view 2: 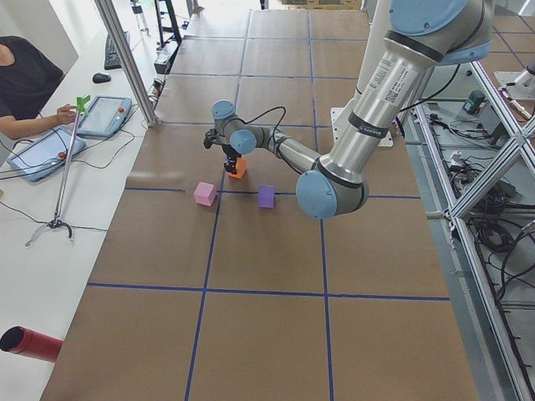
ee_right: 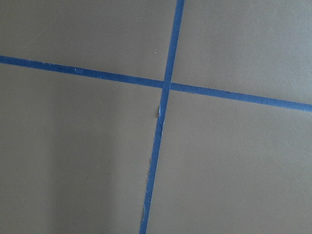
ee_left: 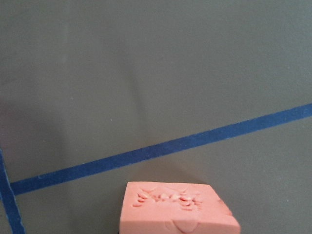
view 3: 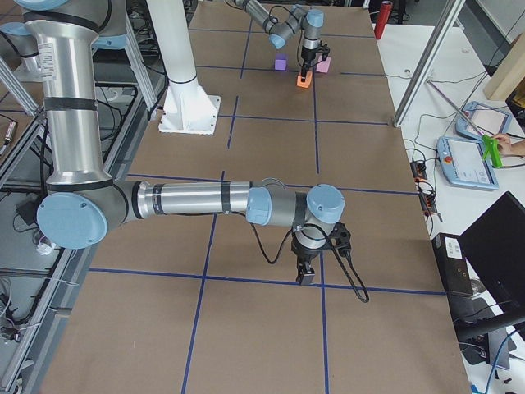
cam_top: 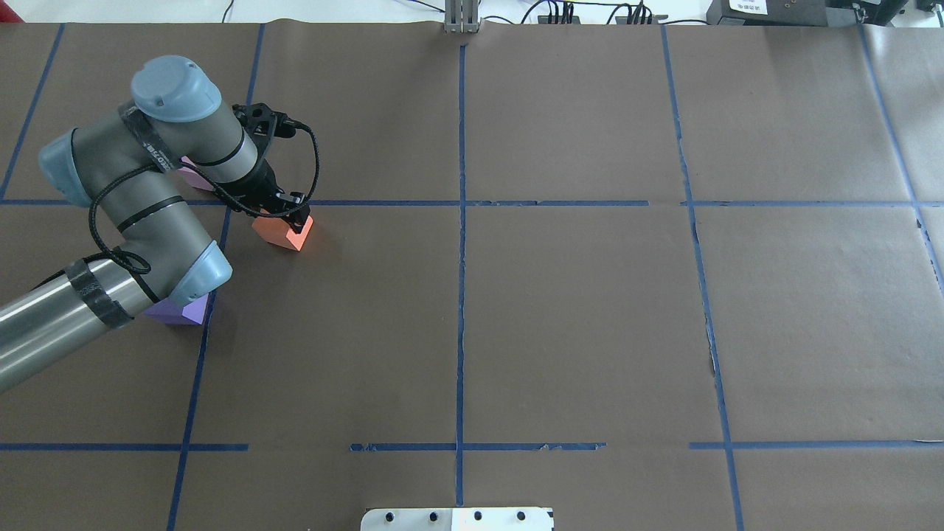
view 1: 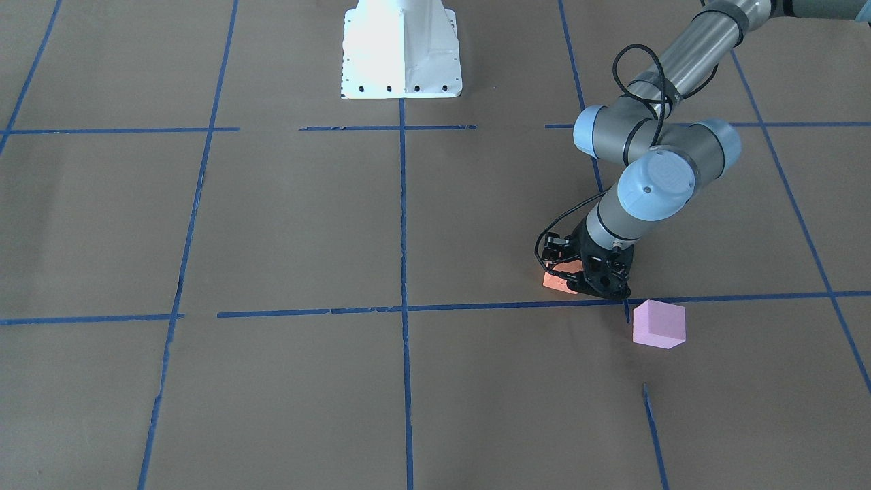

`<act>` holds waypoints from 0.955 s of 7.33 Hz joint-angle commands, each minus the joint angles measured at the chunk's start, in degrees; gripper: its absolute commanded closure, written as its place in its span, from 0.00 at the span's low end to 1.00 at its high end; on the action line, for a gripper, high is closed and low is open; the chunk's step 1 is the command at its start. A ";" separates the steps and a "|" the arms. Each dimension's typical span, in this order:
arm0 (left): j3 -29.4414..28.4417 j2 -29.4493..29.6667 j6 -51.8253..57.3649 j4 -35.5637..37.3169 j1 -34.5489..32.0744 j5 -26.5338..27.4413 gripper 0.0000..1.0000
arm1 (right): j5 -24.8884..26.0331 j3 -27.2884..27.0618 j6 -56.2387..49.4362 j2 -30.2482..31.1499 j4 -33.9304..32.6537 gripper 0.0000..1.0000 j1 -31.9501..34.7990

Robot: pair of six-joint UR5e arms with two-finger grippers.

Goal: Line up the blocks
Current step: 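Close the left gripper on the orange cube, then lift the orange cube with the left gripper and carry it toward the pink cube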

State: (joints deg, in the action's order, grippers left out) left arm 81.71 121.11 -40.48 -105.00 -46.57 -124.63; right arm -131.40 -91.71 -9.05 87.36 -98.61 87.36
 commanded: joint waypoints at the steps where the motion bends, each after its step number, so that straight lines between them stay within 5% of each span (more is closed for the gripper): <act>1: 4.31 -1.04 0.22 2.41 -3.15 -0.09 0.78 | 0.00 -0.05 -0.09 0.00 0.00 0.00 0.00; 4: 21.41 -3.59 5.11 22.40 -6.59 -0.09 0.78 | 0.00 0.04 -0.09 0.00 0.00 0.00 0.00; 7: 23.85 -5.86 10.16 31.61 -12.57 -5.41 0.79 | 0.00 0.03 0.00 0.00 0.00 0.00 0.00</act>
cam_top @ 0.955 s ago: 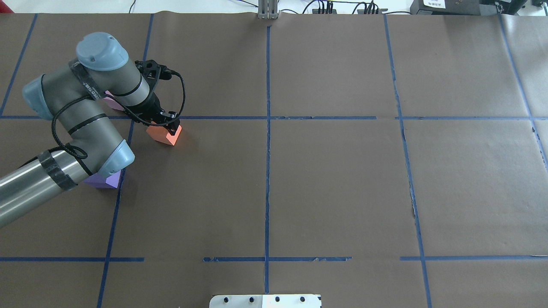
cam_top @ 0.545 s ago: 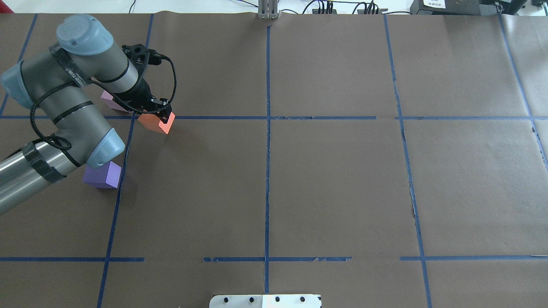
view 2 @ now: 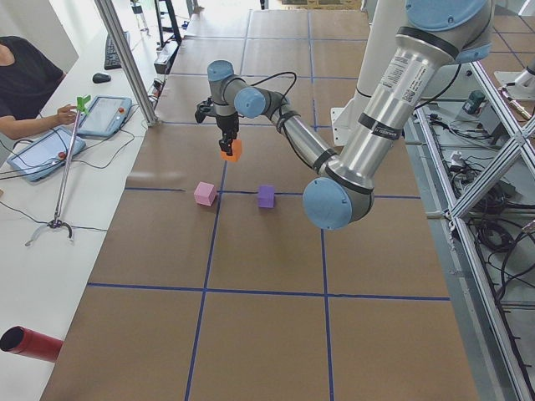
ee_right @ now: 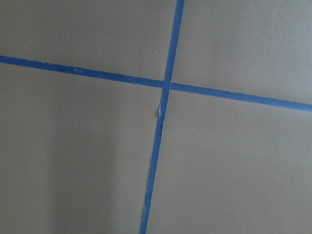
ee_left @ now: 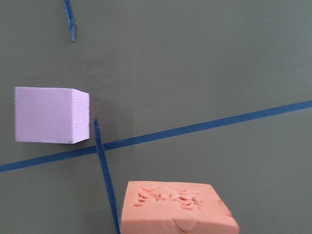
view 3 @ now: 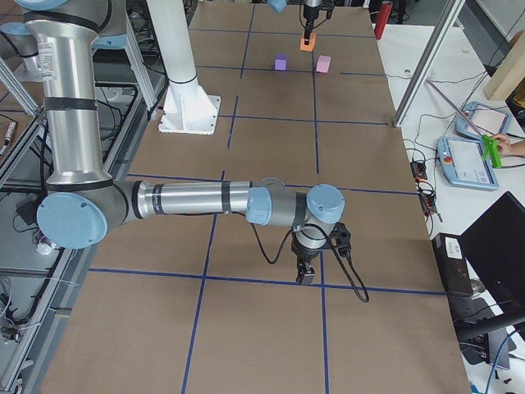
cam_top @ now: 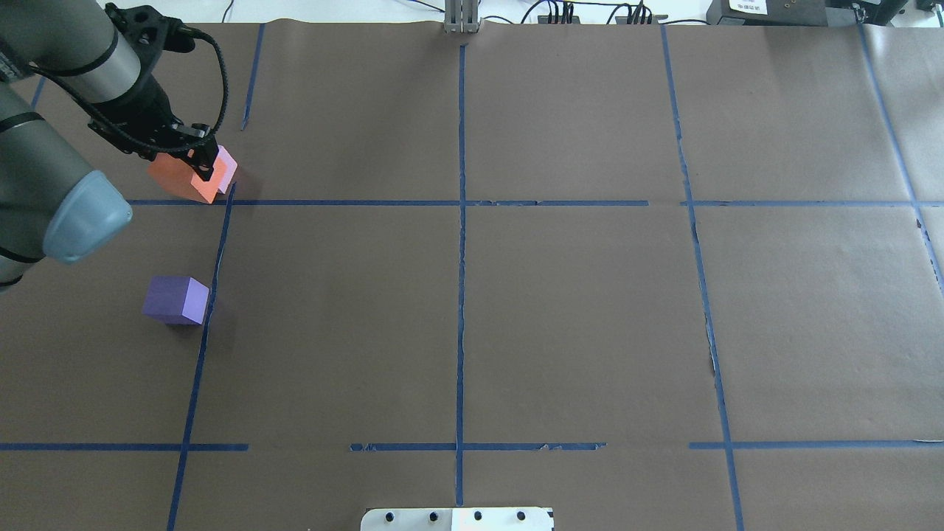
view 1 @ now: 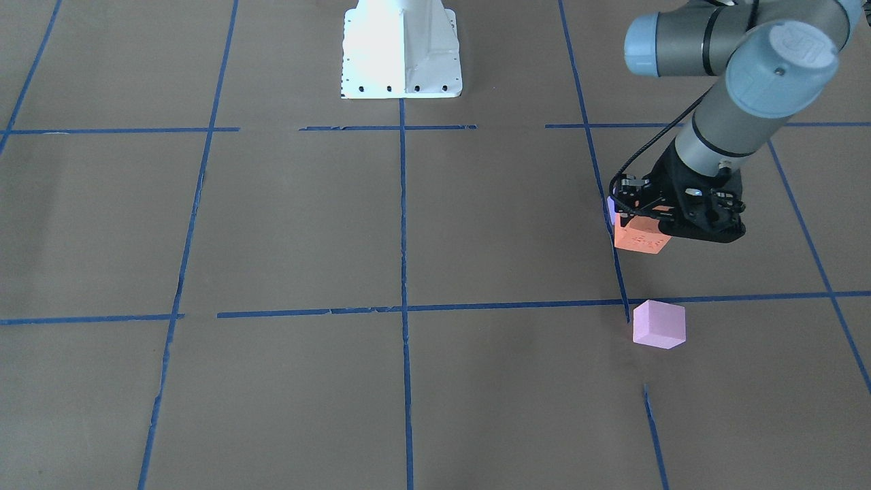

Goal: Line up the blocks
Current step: 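Lift the orange cube with the left gripper and carry it toward the pink cube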

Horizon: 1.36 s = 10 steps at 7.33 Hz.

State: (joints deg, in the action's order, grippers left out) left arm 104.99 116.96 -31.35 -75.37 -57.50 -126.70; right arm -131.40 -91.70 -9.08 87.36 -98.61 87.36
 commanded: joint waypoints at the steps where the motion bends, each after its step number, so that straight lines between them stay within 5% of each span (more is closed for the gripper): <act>1: -0.21 -3.57 1.46 1.46 -4.69 -5.03 0.78 | 0.00 -0.06 0.03 0.00 0.00 0.00 0.00; 7: -17.34 -2.89 0.53 -10.82 -2.63 -9.27 0.78 | 0.00 0.02 0.03 0.00 0.00 0.00 0.00; 10: -18.94 -2.97 -1.96 -14.10 0.19 -9.18 0.78 | 0.00 -0.06 0.03 0.00 0.00 0.00 0.00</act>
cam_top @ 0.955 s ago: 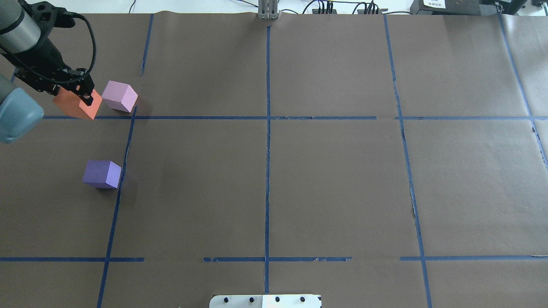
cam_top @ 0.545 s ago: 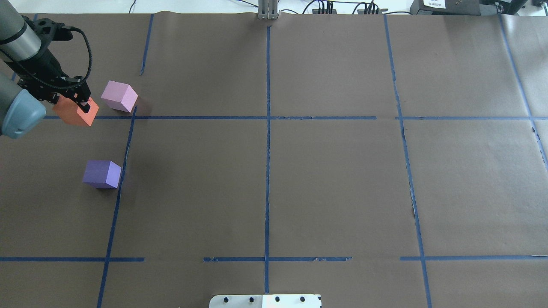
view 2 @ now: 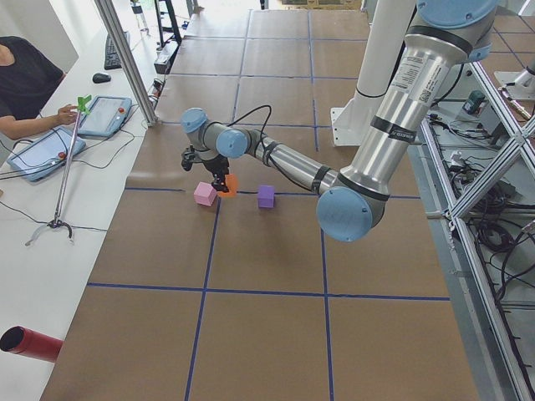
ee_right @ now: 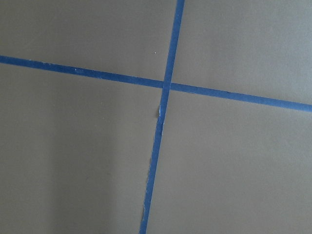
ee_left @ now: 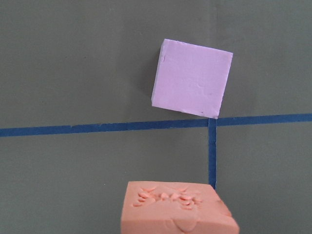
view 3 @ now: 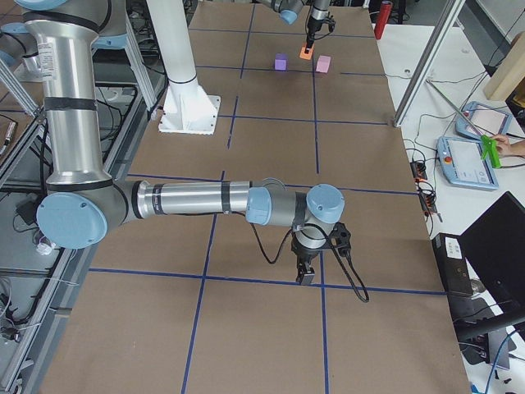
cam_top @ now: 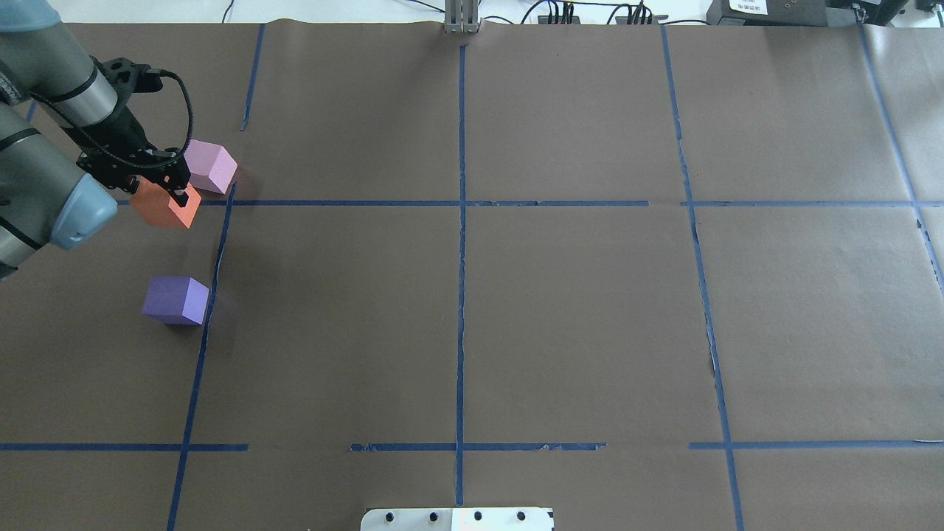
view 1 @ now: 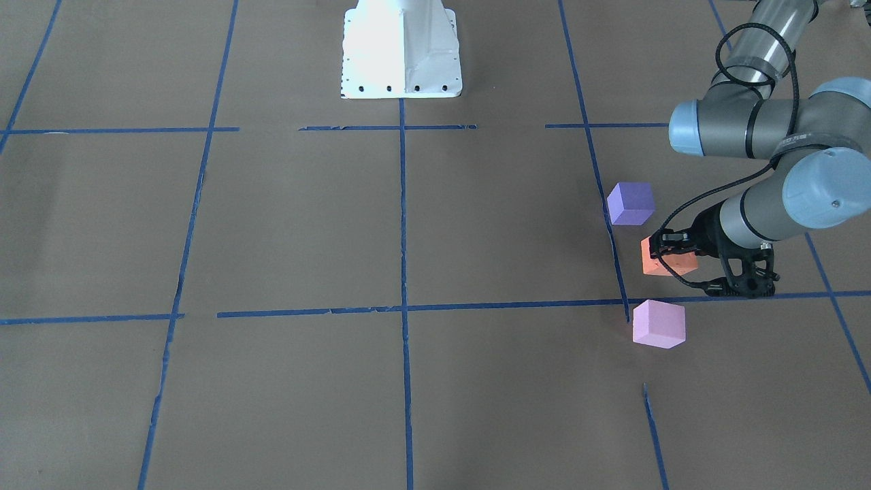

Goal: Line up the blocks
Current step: 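Lower the orange cube between the pink and purple cubes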

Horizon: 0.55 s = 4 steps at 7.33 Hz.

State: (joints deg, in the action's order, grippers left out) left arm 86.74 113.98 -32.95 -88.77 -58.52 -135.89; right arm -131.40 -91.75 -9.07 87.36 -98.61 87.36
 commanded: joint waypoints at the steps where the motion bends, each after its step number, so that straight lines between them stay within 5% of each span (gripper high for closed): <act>1: -0.87 -0.07 -0.27 -0.79 1.65 0.18 0.78 | 0.00 0.08 -0.07 0.00 0.00 0.00 0.00; 4: -3.59 -0.33 -0.10 -3.95 1.91 0.36 0.78 | 0.00 0.08 -0.07 0.00 0.00 0.00 0.00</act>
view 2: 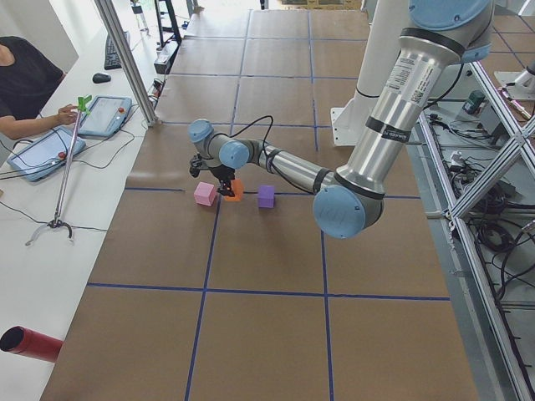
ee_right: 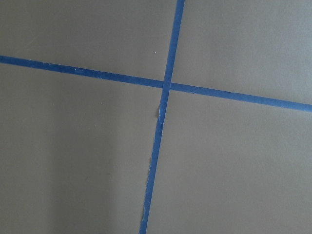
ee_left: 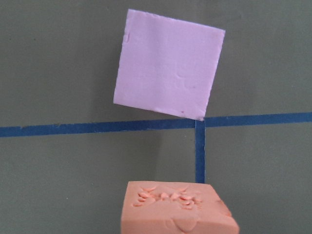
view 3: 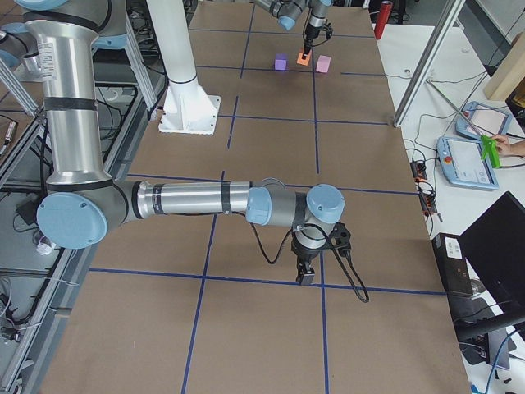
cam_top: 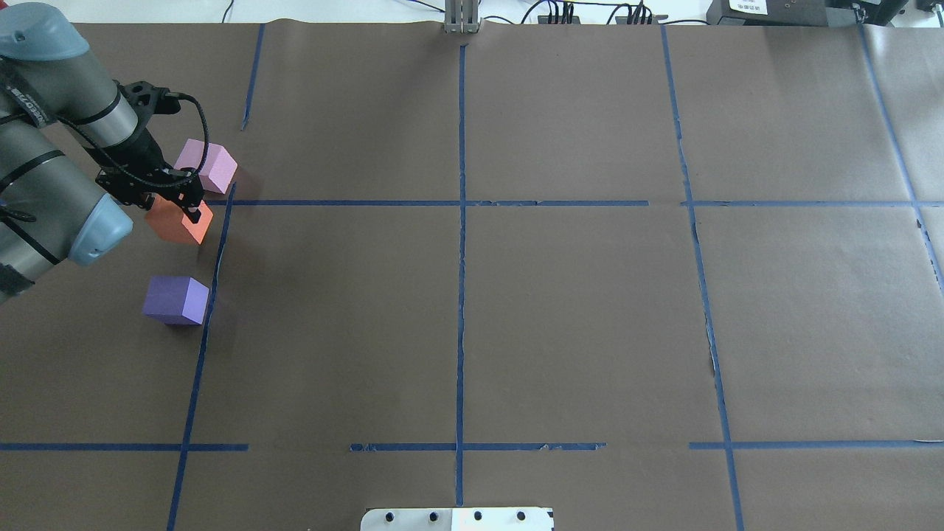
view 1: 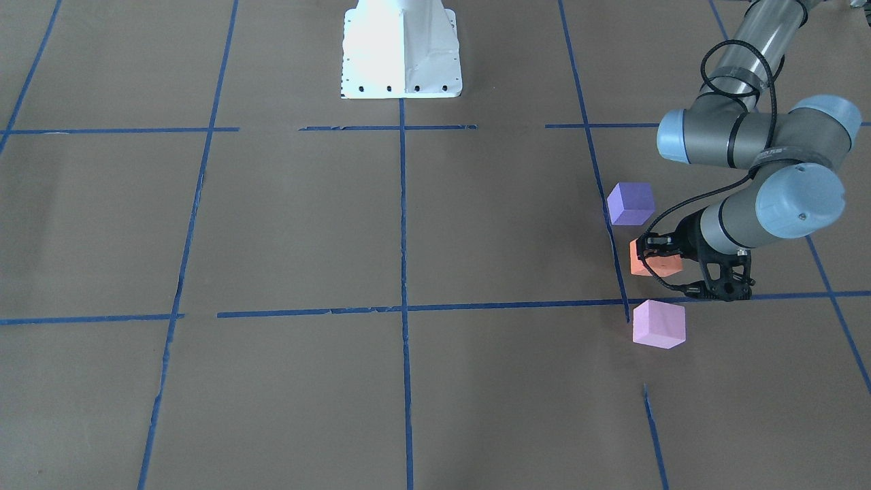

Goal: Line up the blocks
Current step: 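Lower the orange cube between the pink and purple cubes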

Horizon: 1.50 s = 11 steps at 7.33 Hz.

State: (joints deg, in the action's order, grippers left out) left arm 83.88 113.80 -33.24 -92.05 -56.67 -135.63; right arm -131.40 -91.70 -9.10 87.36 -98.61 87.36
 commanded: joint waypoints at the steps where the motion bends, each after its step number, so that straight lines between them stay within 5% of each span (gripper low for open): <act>1: -0.83 -0.51 0.28 -0.85 0.15 0.10 0.78 | 0.00 0.03 -0.04 0.00 0.00 0.00 0.00; 11: -2.32 -0.07 -1.30 -3.05 0.95 0.01 0.78 | 0.00 -0.06 0.05 0.00 0.00 0.00 0.00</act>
State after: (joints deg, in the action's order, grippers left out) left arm 81.56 113.62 -34.32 -95.10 -55.81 -135.60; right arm -131.40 -91.71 -9.06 87.36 -98.61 87.36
